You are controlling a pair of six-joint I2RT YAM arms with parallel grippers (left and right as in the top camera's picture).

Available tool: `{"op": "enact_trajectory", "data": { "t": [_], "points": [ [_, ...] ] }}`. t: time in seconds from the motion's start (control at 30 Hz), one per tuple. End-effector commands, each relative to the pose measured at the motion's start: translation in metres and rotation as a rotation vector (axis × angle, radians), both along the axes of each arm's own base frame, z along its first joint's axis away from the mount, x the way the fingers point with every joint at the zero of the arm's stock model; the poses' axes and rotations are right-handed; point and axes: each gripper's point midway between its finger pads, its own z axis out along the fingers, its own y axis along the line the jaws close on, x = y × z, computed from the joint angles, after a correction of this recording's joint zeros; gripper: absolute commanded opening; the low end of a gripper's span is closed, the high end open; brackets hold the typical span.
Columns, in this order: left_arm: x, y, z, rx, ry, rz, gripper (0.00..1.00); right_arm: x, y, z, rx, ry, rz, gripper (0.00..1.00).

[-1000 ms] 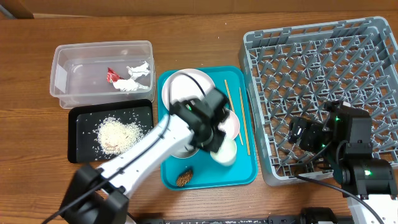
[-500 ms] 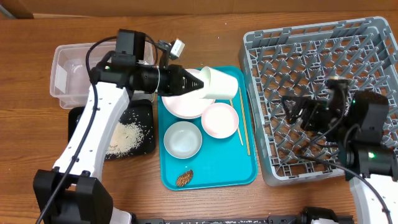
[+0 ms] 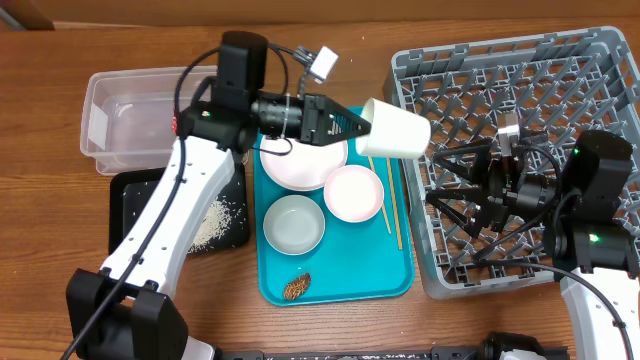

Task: Sort waste into correct bins and load items into the dishwasher
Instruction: 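Lift the white cup toward the dish rack and right gripper, then grasp the white cup with the right gripper, open the left gripper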

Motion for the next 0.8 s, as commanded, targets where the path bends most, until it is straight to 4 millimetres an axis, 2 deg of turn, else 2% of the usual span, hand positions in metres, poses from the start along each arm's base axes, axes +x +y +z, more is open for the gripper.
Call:
{"op": "enact_trajectory", "data": {
  "t": [0.0,0.23,0.4,0.5,0.77],
  "points": [
    [-0.011,-0.015,0.007,-0.021,0.034,-0.054,0.04,-0.006,0.001,0.014,0.016,-0.053,0.045,1.0],
    [-0.025,-0.029,0.008,-0.022,0.047,-0.1,0.04,-0.002,0.001,0.018,0.006,-0.121,0.048,1.0],
    [-0.028,-0.031,0.008,-0.023,0.056,-0.108,0.04,0.018,-0.003,0.01,-0.01,-0.116,0.011,1.0],
    [-0.028,-0.031,0.008,-0.023,0.056,-0.108,0.04,0.001,0.001,0.023,0.034,-0.198,0.144,1.0],
    [-0.03,-0.033,0.008,-0.021,0.056,-0.114,0.04,0.004,0.001,0.025,0.03,-0.212,0.144,1.0]
  ]
}}
